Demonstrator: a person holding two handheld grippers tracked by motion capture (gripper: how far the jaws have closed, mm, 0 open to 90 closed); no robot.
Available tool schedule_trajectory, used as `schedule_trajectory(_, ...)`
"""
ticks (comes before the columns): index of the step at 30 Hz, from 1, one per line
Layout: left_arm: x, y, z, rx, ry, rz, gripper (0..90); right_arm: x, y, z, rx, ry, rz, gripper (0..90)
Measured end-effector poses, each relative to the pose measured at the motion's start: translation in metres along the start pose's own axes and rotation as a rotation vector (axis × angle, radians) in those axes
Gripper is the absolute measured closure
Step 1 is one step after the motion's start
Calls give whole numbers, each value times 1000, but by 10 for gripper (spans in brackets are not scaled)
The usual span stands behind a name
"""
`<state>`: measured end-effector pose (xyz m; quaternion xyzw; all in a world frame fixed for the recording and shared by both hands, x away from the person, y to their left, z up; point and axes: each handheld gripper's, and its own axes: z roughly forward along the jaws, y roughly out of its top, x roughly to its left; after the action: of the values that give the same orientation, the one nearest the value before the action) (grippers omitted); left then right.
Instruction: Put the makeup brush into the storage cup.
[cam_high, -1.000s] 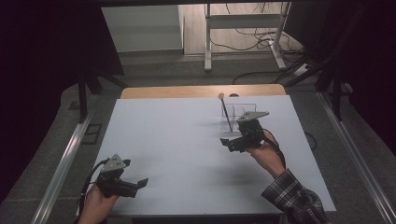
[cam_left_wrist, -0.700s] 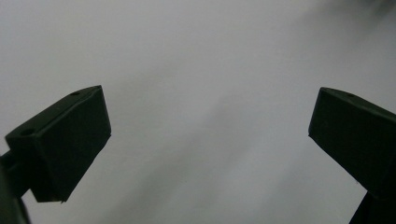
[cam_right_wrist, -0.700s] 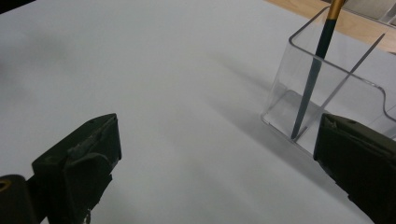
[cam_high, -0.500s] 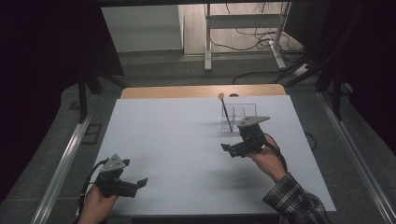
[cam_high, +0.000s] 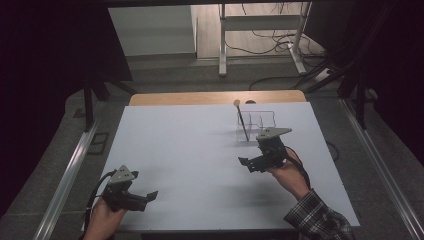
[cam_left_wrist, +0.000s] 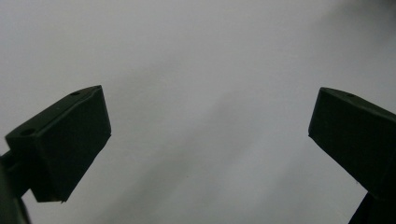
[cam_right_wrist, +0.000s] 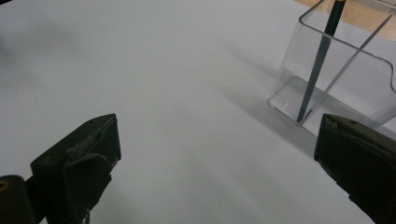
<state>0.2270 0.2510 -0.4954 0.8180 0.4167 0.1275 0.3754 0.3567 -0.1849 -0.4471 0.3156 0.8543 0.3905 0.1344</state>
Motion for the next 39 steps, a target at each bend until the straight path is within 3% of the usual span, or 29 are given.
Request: schedule_trajectory(39, -2, 0, 1, 9, 12, 15, 0, 8, -28, -22, 19, -14, 15, 3)
